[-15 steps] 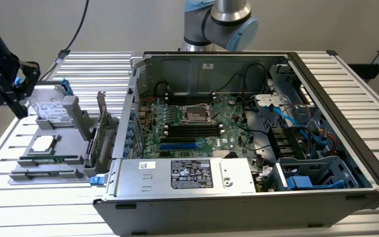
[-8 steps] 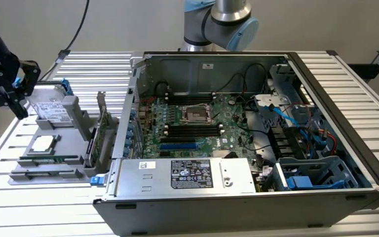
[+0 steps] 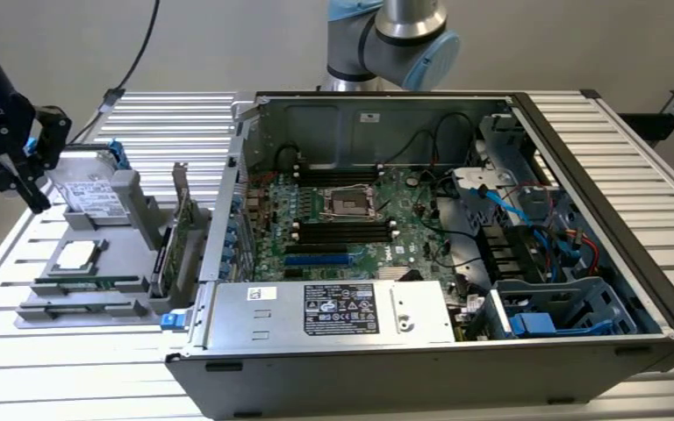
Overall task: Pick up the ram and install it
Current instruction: 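Pick up the ram and move it above insertion slot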
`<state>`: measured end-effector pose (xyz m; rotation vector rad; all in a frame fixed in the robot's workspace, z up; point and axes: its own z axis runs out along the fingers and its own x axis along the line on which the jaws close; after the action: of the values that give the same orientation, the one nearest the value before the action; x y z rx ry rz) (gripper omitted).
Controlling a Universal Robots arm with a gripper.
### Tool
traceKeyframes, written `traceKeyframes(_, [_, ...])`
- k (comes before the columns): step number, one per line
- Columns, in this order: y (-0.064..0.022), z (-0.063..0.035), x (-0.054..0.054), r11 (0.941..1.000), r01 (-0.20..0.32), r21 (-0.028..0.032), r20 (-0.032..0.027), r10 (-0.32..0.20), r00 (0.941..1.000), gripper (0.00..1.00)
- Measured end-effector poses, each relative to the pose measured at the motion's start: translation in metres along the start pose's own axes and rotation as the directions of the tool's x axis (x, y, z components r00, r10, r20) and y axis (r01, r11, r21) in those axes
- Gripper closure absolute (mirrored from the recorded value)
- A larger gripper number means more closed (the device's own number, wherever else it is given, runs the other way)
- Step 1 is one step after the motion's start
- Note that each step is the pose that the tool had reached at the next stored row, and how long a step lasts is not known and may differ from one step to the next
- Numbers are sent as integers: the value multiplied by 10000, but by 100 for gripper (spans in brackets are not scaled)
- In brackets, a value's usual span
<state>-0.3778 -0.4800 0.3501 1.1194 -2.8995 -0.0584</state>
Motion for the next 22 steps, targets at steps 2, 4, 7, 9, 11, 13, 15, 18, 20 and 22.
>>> traceKeyframes(2, [0,2,0,9993,365,6,-18,-365,9993,90])
traceKeyframes(4, [0,5,0,9973,730,12,-36,-730,9973,90])
traceKeyframes(7, [0,10,0,9918,1281,18,-62,-1281,9917,90])
traceKeyframes(9, [0,12,0,9866,1632,22,-80,-1632,9866,90])
traceKeyframes(11, [-1,15,0,9799,1996,25,-97,-1996,9798,90])
traceKeyframes(13, [-1,18,0,9719,2352,28,-116,-2351,9719,90])
traceKeyframes(15, [-1,22,0,9629,2698,29,-134,-2698,9628,90])
traceKeyframes(18, [-1,26,0,9469,3214,31,-161,-3213,9468,90])
traceKeyframes(20, [-1,30,0,9346,3556,31,-179,-3555,9345,90])
traceKeyframes(22, [-1,34,-1,9208,3900,30,-197,-3899,9207,90])
